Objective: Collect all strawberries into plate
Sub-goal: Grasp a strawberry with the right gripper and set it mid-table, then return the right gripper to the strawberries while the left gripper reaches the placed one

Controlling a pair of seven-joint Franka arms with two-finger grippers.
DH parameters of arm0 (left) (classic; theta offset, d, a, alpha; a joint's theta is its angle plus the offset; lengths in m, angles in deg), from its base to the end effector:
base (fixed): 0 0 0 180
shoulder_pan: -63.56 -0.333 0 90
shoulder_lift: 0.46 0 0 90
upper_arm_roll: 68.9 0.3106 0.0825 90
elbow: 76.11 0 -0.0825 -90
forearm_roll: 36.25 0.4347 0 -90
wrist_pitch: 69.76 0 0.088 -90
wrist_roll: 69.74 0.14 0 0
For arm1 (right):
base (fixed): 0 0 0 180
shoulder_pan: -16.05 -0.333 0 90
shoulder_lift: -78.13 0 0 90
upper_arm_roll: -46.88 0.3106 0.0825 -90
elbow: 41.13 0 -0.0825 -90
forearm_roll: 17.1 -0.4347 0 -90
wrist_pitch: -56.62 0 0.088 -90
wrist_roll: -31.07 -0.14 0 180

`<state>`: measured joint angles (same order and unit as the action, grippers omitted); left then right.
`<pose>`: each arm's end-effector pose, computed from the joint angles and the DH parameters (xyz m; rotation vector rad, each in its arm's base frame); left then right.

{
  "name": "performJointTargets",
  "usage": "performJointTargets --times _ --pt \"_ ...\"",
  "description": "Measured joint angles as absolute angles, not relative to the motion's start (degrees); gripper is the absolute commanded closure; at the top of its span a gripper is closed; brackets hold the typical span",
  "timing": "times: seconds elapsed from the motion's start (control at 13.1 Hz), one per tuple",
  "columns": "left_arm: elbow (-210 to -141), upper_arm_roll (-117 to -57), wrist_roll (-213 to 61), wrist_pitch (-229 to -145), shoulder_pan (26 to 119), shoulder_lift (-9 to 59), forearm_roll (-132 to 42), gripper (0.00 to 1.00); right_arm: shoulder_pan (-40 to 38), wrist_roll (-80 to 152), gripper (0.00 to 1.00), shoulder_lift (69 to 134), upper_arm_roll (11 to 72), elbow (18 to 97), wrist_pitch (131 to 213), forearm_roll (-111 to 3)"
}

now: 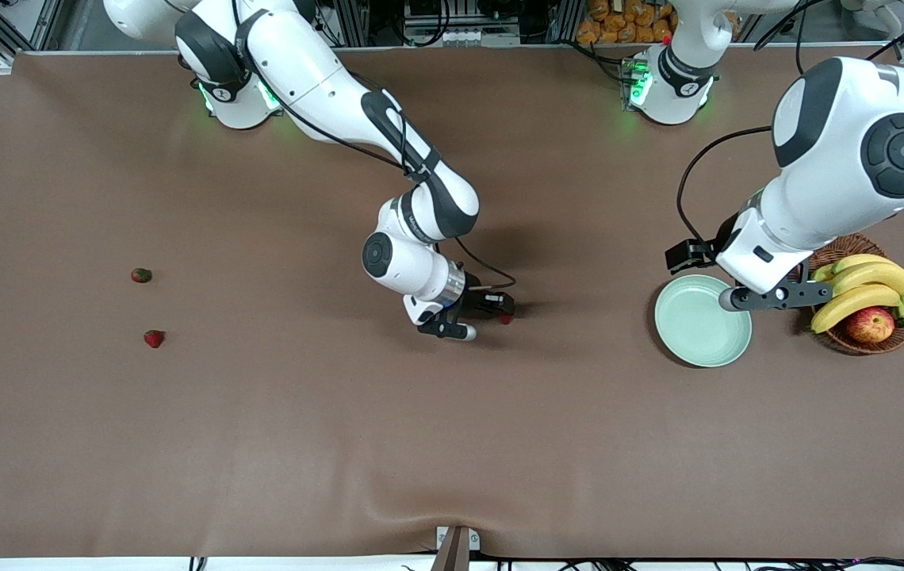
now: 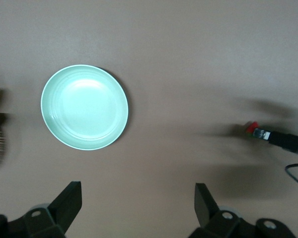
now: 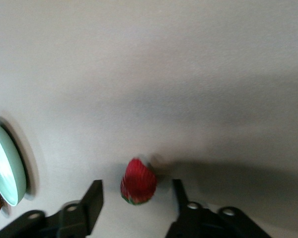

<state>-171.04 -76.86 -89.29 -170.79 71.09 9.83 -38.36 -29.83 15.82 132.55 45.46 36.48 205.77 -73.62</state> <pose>0.6313 -0.1752 0.4446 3.0998 0.1249 -0.1341 0.5727 0.5629 0.1079 -2.4661 0.3350 0.0788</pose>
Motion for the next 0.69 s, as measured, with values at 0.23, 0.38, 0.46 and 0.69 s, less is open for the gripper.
performJointTargets --times 0.23,0.38,0.46,0.69 --pt "-171.13 -77.71 -91.79 -171.47 71.31 9.88 -39.63 0.0 -29.65 15.02 0.25 132.02 44.77 35.52 206.29 -73.65" --pt "-171.14 -78.18 -93.36 -172.04 71.6 9.88 -39.89 0.0 -27.39 14.56 0.07 130.67 43.91 36.24 205.87 -73.65" --pt "-171.14 -78.59 -94.39 -172.25 71.81 9.88 -39.93 0.0 -25.56 14.56 0.03 129.88 43.62 37.4 205.28 -73.59" --pt "-170.72 -80.05 -98.38 -173.75 73.11 10.02 -40.01 0.0 -20.02 14.89 0.0 126.98 42.1 43.81 204.72 -70.55"
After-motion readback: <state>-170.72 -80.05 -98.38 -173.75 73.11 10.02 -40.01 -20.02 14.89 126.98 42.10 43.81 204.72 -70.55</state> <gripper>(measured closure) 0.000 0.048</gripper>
